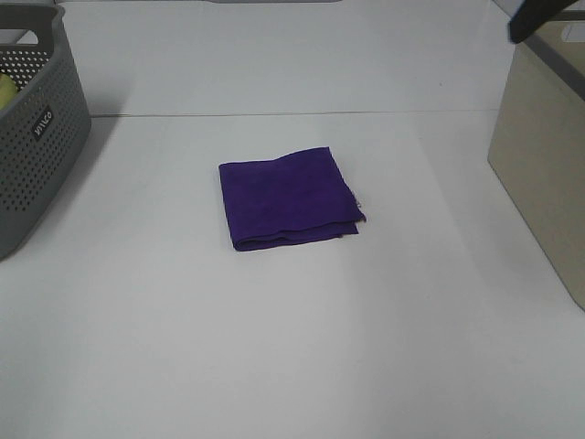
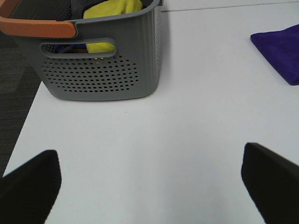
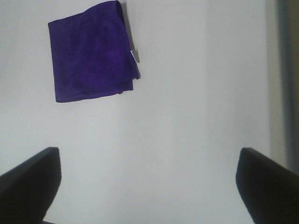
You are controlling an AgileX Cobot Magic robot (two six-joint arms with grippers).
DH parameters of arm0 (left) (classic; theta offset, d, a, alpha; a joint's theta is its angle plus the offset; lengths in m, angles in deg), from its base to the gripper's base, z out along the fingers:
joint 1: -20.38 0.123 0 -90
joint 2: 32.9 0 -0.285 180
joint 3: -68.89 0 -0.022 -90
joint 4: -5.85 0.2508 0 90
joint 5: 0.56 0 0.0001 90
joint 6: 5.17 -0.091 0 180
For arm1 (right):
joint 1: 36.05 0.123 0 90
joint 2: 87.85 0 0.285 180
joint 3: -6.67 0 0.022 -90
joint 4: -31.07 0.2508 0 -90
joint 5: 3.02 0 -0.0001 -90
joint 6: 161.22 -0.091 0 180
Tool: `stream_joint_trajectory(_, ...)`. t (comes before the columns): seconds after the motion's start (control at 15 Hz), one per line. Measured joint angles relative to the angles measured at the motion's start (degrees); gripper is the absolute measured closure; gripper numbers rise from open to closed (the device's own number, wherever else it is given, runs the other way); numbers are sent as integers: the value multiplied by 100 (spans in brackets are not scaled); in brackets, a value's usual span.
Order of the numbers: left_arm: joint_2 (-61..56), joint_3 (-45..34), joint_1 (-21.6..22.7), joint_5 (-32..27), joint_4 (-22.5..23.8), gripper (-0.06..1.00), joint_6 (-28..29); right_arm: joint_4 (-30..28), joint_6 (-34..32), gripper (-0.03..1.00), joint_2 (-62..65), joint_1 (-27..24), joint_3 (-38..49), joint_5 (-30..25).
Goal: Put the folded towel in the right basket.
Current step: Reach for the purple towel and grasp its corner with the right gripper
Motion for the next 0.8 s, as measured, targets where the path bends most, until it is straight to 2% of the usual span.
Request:
stream_joint_trajectory(0.27, 0, 0, 0, 0, 0, -5, 0, 269, 189, 5, -2051, 814, -699, 688)
stream_joint_trajectory(0.53, 0, 0, 0, 0, 0, -5, 0, 510, 510, 5, -3690, 877, -1770, 768)
stream_joint_trajectory(0.8, 0, 0, 0, 0, 0, -5, 0, 1123, 1060, 5, -4584, 877, -2154, 1008)
